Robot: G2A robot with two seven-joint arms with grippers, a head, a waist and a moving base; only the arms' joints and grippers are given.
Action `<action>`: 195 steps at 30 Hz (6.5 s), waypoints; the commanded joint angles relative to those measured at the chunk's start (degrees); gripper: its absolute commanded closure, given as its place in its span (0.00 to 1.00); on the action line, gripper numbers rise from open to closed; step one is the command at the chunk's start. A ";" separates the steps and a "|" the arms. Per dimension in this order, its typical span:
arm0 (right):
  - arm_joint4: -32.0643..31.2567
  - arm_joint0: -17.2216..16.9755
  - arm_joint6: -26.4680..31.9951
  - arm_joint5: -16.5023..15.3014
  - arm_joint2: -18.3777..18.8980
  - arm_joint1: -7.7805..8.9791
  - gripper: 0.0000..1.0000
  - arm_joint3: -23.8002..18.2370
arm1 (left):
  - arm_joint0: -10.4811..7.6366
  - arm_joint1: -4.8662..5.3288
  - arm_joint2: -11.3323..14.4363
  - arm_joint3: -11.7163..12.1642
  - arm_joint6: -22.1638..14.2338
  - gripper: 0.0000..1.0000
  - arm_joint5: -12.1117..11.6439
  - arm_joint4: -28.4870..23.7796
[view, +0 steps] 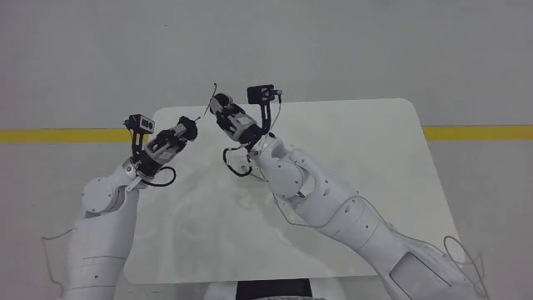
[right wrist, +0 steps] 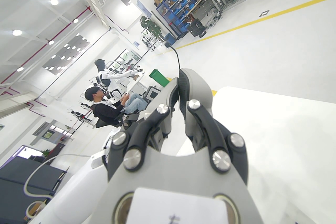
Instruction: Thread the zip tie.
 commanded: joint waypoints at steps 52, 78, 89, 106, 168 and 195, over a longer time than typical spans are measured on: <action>-11.03 -4.76 -0.28 0.55 4.34 -5.00 1.00 0.45 | 0.00 0.00 0.00 0.00 0.00 1.00 0.00 0.00; -14.15 -6.15 1.54 0.40 6.33 -6.66 1.00 0.90 | 0.57 0.33 0.92 -1.34 2.48 1.00 0.22 -0.15; -15.63 -6.97 2.50 -0.95 6.96 -7.05 1.00 0.71 | 0.70 0.94 1.60 -1.76 2.91 1.00 0.00 -0.91; -18.83 -8.13 4.04 -1.61 7.31 -7.57 1.00 0.57 | 1.49 1.63 1.87 -3.34 3.12 1.00 0.00 -2.05; -57.12 -8.82 -15.06 2.16 7.99 -6.95 0.00 4.15 | 2.14 2.34 4.26 -3.74 6.28 1.00 38.96 -45.91; -64.85 -5.37 -14.44 2.77 5.50 -8.93 0.75 8.93 | 2.45 4.98 7.62 -4.76 9.57 1.00 38.96 -53.02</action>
